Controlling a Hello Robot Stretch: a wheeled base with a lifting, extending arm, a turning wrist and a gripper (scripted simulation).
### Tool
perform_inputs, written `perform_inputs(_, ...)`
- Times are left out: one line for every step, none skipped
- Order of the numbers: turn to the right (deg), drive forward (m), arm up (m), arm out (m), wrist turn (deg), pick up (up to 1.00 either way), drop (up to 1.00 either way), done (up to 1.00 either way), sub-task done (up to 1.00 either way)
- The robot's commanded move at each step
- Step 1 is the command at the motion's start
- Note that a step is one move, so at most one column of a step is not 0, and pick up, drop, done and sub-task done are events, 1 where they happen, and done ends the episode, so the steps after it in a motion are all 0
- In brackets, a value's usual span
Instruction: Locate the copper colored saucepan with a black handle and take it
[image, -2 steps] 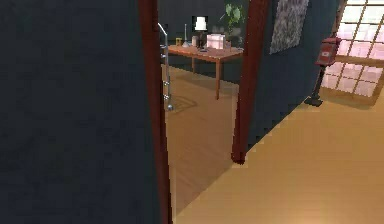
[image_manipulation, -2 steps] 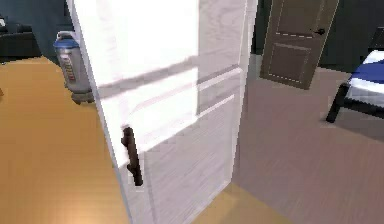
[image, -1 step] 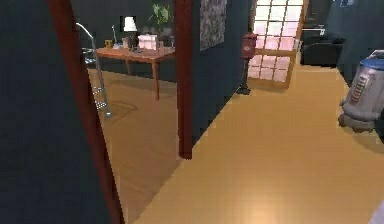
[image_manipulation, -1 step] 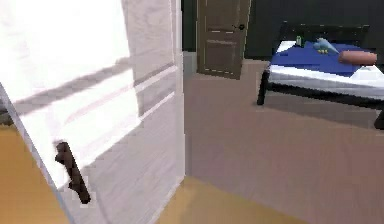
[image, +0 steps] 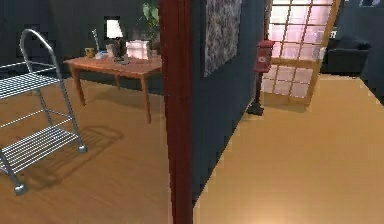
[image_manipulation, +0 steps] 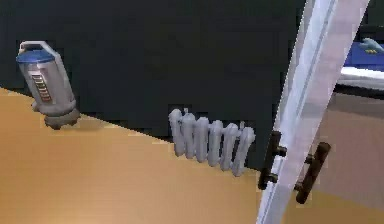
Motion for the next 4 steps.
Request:
perform_inputs(36.0, 0.00, 0.00, 0.00, 0.0, 0.00, 0.00, 0.00, 0.00)
perform_inputs(0.0, 1.00, 0.00, 0.00, 0.0, 0.00, 0.00, 0.00, 0.00)
perform_inputs(0.0, 1.00, 0.00, 0.00, 0.0, 0.00, 0.00, 0.00, 0.00)
perform_inputs(3.0, 0.00, 0.00, 0.00, 0.0, 0.00, 0.00, 0.00, 0.00)
